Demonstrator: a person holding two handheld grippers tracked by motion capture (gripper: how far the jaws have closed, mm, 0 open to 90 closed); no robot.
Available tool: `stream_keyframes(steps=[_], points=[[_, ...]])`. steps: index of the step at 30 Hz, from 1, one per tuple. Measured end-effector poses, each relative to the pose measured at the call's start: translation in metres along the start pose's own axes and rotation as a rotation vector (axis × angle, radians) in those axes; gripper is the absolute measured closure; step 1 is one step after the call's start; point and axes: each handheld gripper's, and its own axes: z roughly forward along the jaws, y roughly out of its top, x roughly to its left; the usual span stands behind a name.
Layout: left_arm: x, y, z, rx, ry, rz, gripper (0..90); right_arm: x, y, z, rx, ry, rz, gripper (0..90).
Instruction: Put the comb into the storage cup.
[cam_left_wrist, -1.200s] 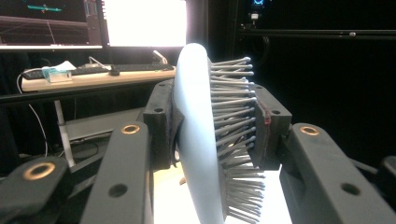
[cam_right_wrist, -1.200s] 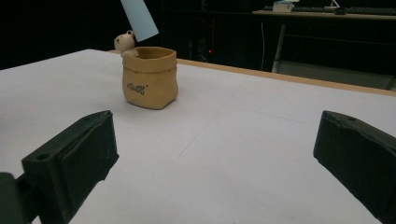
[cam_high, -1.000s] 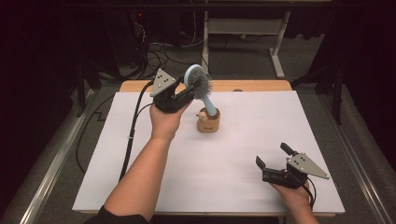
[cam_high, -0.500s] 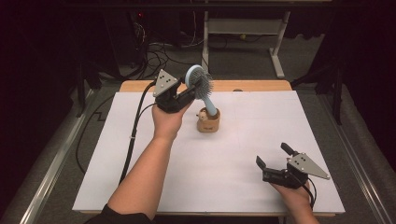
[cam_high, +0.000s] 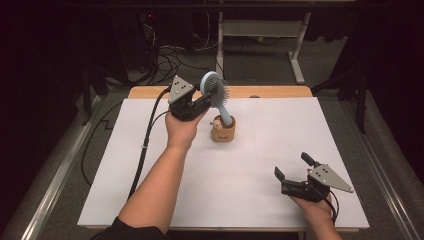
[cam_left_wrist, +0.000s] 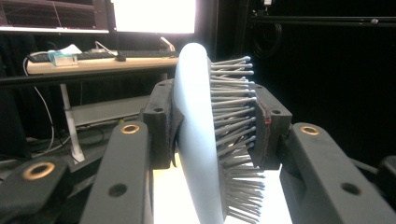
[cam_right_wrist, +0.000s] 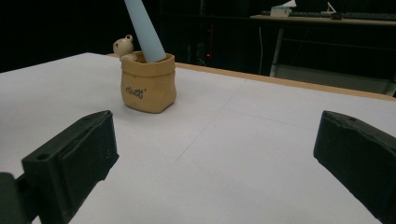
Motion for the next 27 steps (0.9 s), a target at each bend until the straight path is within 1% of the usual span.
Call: stream_keyframes(steps=[9,12,14,17,23,25,27], points=[[0.0,-0.007,0.003,0.009,0.003,-0.008,58.6,-0.001,0.0,-0.001,-0.008,-0.004,0.009,0.0],[0.001,-0.01,0.004,0.014,0.001,-0.019,58.6,-0.001,0.0,-0.001,-0.009,-0.006,0.009,0.0],[0.002,-0.013,0.005,0.021,0.008,-0.019,58.6,-0.002,0.0,-0.001,-0.009,-0.008,0.012,0.0],[0.004,-0.018,0.007,0.028,0.01,-0.031,58.5,-0.002,0.0,-0.002,-0.008,-0.009,0.016,0.0],[0.006,-0.026,0.01,0.037,0.003,-0.047,58.5,-0.002,-0.001,-0.001,-0.005,-0.007,0.014,0.0],[0.006,-0.028,0.012,0.042,0.007,-0.045,58.5,-0.002,-0.001,-0.001,-0.002,-0.008,0.012,0.0],[0.006,-0.029,0.013,0.043,0.007,-0.051,58.5,-0.002,-0.001,-0.001,-0.002,-0.009,0.016,0.0]])
